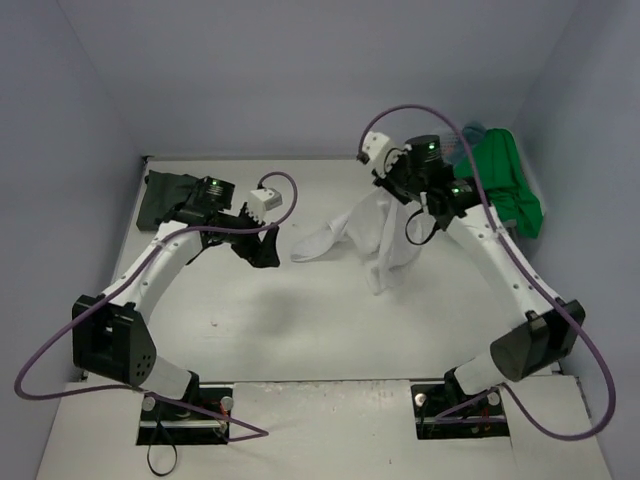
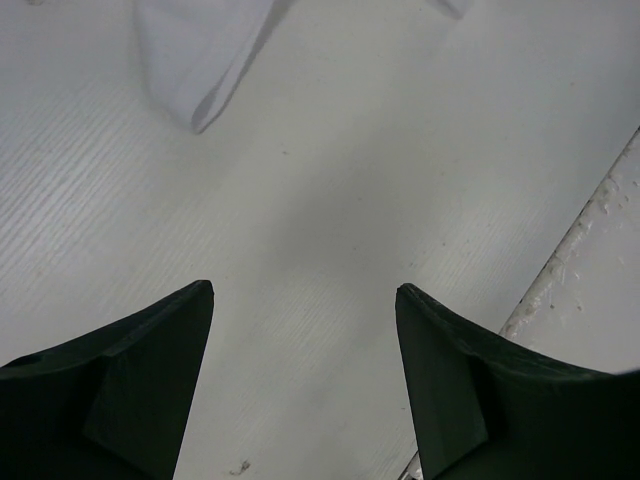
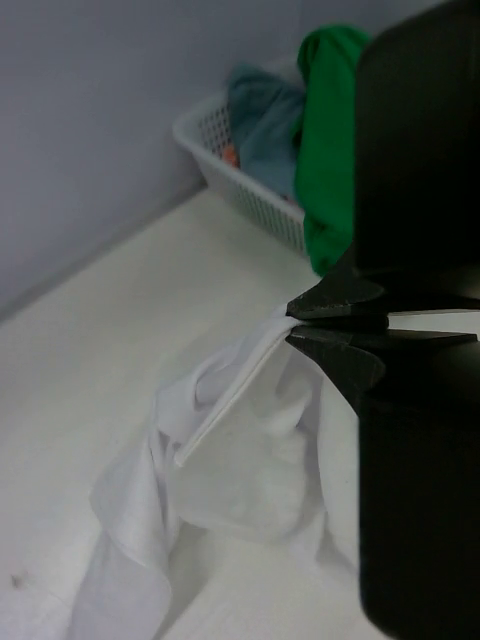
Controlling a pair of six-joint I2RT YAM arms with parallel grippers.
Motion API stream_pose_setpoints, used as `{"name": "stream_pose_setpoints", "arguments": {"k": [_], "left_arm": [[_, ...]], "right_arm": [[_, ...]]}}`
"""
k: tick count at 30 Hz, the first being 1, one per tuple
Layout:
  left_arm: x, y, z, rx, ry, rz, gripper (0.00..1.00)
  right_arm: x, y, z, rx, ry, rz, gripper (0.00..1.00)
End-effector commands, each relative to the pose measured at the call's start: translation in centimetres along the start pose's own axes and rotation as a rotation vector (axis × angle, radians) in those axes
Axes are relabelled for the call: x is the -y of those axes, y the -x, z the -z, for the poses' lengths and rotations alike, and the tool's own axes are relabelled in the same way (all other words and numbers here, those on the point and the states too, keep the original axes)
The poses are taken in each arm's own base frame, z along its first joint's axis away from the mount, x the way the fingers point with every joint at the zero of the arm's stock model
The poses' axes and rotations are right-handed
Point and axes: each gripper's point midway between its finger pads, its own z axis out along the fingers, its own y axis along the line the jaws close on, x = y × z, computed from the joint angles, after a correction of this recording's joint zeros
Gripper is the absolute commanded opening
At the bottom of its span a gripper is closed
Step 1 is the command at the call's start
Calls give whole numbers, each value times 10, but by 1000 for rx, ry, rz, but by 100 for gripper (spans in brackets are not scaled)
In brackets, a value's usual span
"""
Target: Fold and stack the t-shirts
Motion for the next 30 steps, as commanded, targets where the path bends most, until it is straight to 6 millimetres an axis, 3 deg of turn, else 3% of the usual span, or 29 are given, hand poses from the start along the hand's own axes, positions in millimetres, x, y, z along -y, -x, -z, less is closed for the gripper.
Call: {"name": "stream_pose_setpoints", "arguments": {"k": [1, 3, 5, 11, 13, 19, 23, 26, 30], "left_arm": [[15, 37, -1, 58, -15, -95, 68], [23, 39, -15, 28, -37, -118, 68], [29, 56, -41, -5, -63, -156, 68], [25, 84, -70, 29, -70, -185, 68], [20, 108, -75, 98, -48, -202, 68], [13, 140, -108, 179, -65, -174, 68], [27, 159, -130, 246, -74, -216, 68], [48, 178, -146, 299, -122, -236, 69], [81, 185, -175, 278, -218, -180, 68]], "right_arm": [[27, 16, 34, 71, -57, 11, 0], [27, 9, 34, 65, -51, 11, 0], [30, 2, 37, 75, -41, -6, 0], [59, -7, 50, 117, -58, -68, 0], [58, -13, 52, 117, -55, -71, 0], [53, -31, 47, 83, -40, -88, 0], [48, -35, 47, 94, -14, -113, 0], [48, -38, 46, 90, -10, -127, 0], [53, -40, 50, 97, -19, -147, 0]]}}
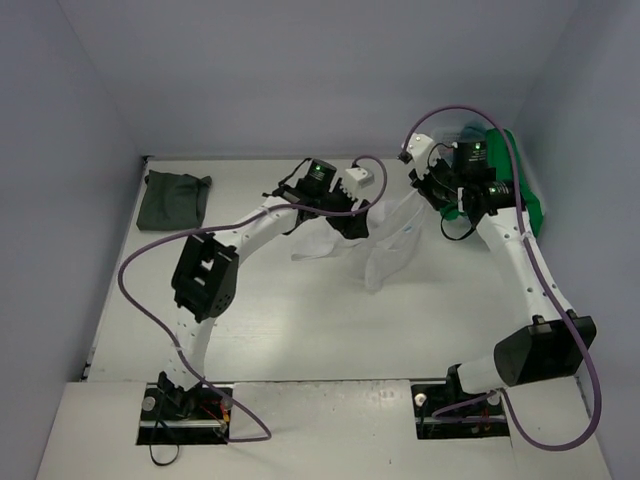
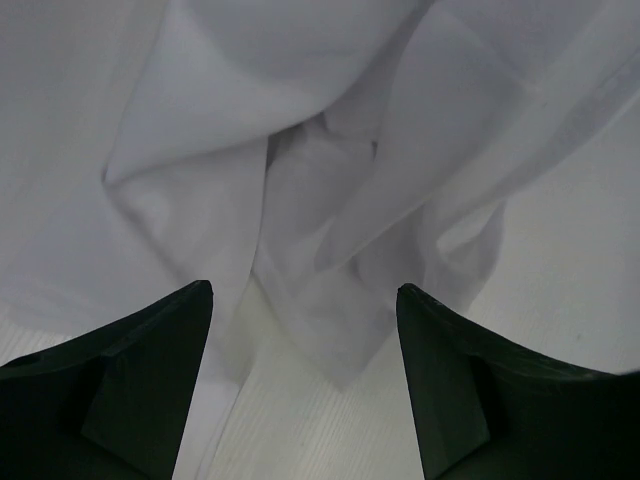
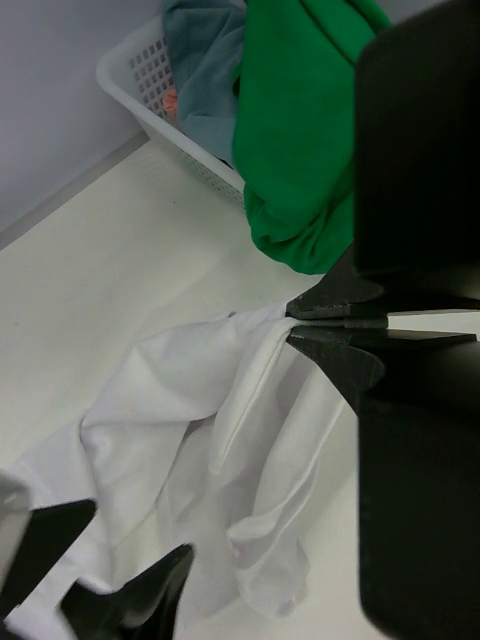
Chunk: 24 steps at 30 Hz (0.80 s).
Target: Fold and stack the t-shirts
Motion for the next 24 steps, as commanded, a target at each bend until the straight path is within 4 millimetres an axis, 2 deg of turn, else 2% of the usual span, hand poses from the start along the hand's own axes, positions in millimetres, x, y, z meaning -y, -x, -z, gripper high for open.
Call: {"name": "stream_pose_setpoints", "arguments": {"k": [1, 3, 6, 8, 12, 16, 17, 19, 20, 24], "left_arm": [[35, 55, -12, 136, -77, -34, 69], [52, 56, -26, 135, -98, -57, 68], [51, 53, -45, 126, -68, -66, 68], [43, 63, -45, 147, -27, -76, 69], [38, 63, -43, 132, 1, -94, 67], [39, 61, -38, 125, 8, -122, 36], [38, 62, -36, 126, 22, -128, 22], [34, 62, -32, 126, 52, -135, 10], [32, 67, -27, 136, 75, -141, 1], [31, 71, -10, 149, 97, -143, 0]], "right_arm": [[11, 20, 18, 93, -37, -6, 0], [11, 19, 20, 96, -37, -14, 0], [8, 16, 22, 96, -33, -15, 0], [4, 16, 24, 101, -27, -17, 0], [0, 10, 25, 94, -23, -13, 0], [-6, 7, 23, 92, -1, -21, 0], [-7, 6, 23, 92, 4, -24, 0], [-8, 4, 22, 89, 7, -27, 0], [-9, 4, 22, 88, 8, -29, 0], [-11, -1, 23, 79, 6, -33, 0]]}}
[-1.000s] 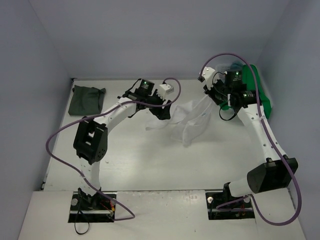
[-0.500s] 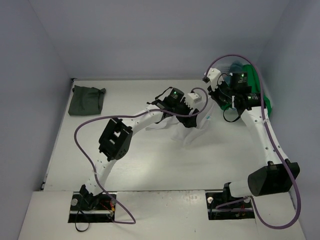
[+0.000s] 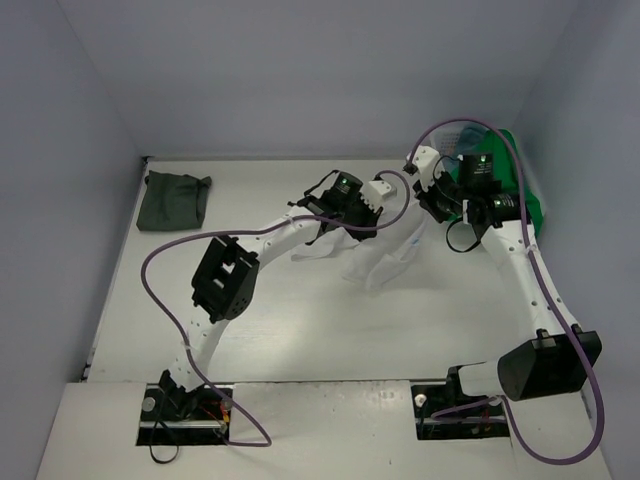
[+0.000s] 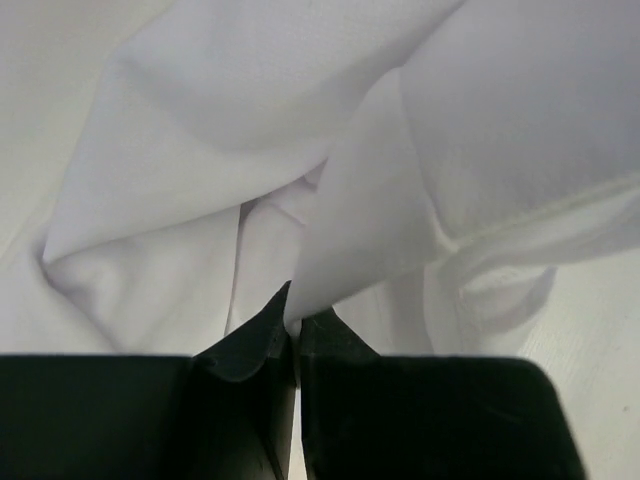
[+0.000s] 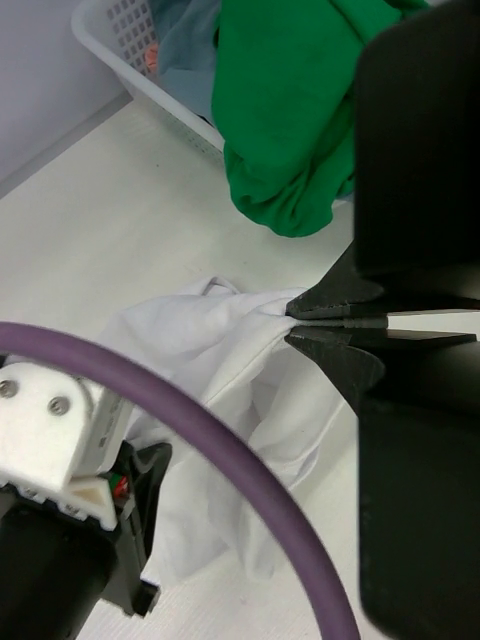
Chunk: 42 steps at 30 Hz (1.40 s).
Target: Fold and stack the t-shirts
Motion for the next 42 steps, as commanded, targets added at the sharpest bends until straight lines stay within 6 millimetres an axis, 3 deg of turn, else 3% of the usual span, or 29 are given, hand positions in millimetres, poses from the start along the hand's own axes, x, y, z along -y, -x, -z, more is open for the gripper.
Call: {"name": "stream_pose_setpoints", "arguments": {"k": [1, 6, 10, 12, 16, 22, 26, 29, 30, 34, 42], "left_arm": [[5, 73, 60, 170, 58, -112, 0], [-12, 104, 114, 256, 128, -108, 0], [-36, 118, 153, 316, 172, -91, 0], [-38, 125, 171, 345, 181, -62, 0], [-51, 132, 198, 382, 207, -36, 0], [-58, 141, 225, 428, 234, -25, 0], [-63, 149, 250, 460, 268, -27, 0], [-81, 152, 278, 498, 313, 1, 0], [-93, 151, 290, 513, 339, 18, 0], [-101, 156, 320, 559, 358, 37, 0], [-93, 160, 330, 577, 350, 31, 0]], "right_arm": [[4, 14, 12, 62, -34, 13, 0], [-6, 4, 6, 51, 4, -11, 0], [-13, -4, -4, 38, 40, -48, 26], [-17, -8, -9, 30, 61, -63, 37], [-33, -18, -25, 13, 142, -107, 43], [-68, -39, -50, -40, 276, -152, 43], [-117, -48, -69, -102, 390, -94, 42], [-140, -52, -82, -133, 446, -70, 41], [-144, -52, -87, -137, 463, -67, 41], [-157, -45, -98, -140, 498, -52, 40], [-167, -23, -120, -125, 382, 28, 39]]}}
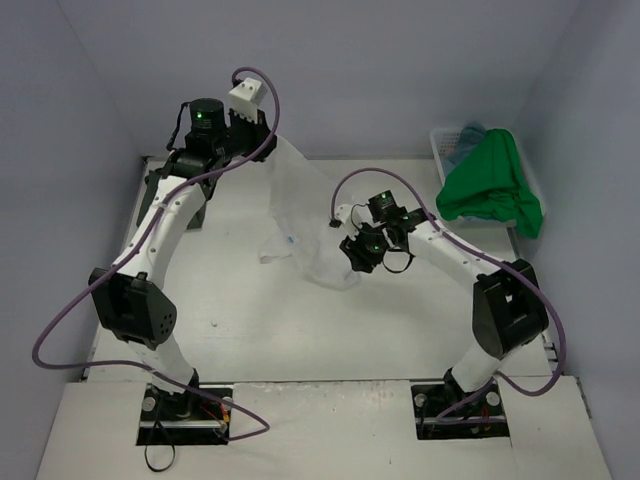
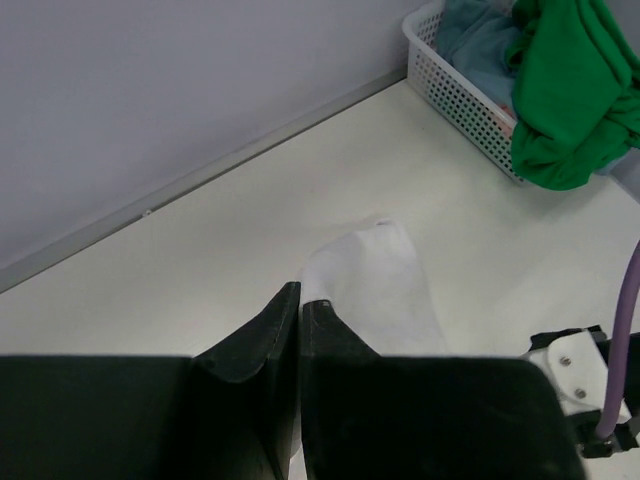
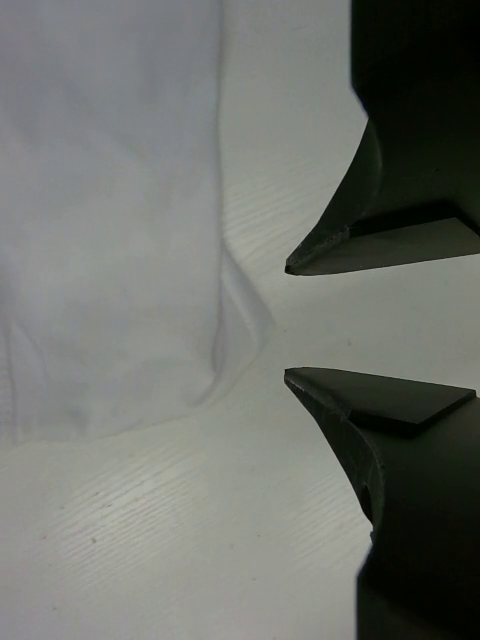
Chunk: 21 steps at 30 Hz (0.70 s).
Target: Fold and stack the t-shirts
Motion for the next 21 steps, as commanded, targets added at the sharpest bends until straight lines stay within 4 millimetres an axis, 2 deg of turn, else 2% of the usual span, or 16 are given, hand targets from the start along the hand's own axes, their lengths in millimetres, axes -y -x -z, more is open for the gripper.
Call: {"name": "stream_pose_setpoints", "arguments": {"k": [1, 6, 9, 11, 13, 14, 16, 21], "left_arm": [[27, 55, 27, 140, -46, -66, 0], [20, 77, 45, 162, -26, -73, 0], [17, 83, 54, 162, -14, -79, 0], [16, 79, 57, 155, -10, -80, 0], [13, 76, 58, 150, -4, -84, 0], [10, 71, 60, 139, 3, -81, 0], [6, 69, 61, 137, 9, -77, 0], [-4, 60, 60, 124, 15, -59, 0]], "right_arm": [[13, 40, 4, 84, -101, 46, 39], [0, 32, -21, 37, -40, 65, 39], [-18, 29, -42, 5, 3, 103, 40], [-30, 30, -53, -9, 5, 147, 40], [-32, 24, -64, -41, -9, 184, 40], [-36, 28, -73, -39, -29, 226, 39], [-35, 25, -76, -51, -46, 244, 39], [-32, 42, -81, 2, -147, 301, 38]]}}
